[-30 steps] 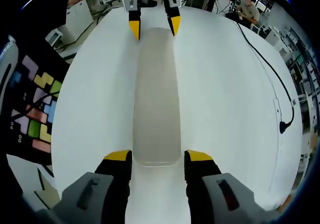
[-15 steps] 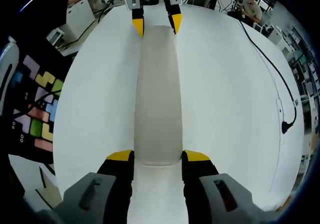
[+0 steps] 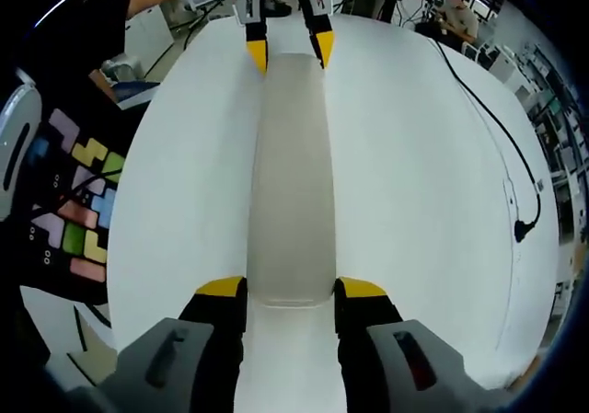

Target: Arrange the utensils inside the cutlery case until each visible utensil rests in its matching compartment.

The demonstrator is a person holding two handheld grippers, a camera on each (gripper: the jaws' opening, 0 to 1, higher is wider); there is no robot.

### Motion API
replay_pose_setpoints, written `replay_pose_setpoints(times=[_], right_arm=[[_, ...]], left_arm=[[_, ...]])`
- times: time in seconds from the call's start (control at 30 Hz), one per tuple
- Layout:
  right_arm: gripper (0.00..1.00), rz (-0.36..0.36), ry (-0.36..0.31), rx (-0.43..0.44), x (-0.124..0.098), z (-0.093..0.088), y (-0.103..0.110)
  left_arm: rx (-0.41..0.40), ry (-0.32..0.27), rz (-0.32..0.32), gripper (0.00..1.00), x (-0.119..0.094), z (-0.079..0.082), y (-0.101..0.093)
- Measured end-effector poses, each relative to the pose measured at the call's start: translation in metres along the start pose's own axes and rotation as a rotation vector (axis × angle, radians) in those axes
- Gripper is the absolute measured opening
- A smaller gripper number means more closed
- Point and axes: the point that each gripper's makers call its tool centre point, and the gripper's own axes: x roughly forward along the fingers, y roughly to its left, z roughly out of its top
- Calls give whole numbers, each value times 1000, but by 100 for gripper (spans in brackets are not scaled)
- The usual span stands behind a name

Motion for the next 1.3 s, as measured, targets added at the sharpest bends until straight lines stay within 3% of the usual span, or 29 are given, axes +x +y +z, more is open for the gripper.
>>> replay_pose_setpoints(times=[0.2, 0.43, 0.57, 1.03, 1.17, 1.3], right_arm=[[38, 4, 19, 14, 2, -7, -1], [38, 7, 38, 25, 7, -14, 1], [38, 10, 57, 27, 6, -18, -17], [38, 2, 104, 32, 2, -21, -23], [38, -13, 171, -8, 4, -20, -17], [38, -10, 196, -13, 7, -21, -2]], left_arm=[[-16, -120, -27, 43, 1, 9, 0], [-21, -213, -34, 43, 8, 12, 0], [-26, -272, -34, 43, 13, 13, 0], [-38, -414, -7, 43, 20, 19, -1], [-39, -440, -4, 43, 20, 21, 1], [-55, -470, -2, 44, 21, 23, 2]])
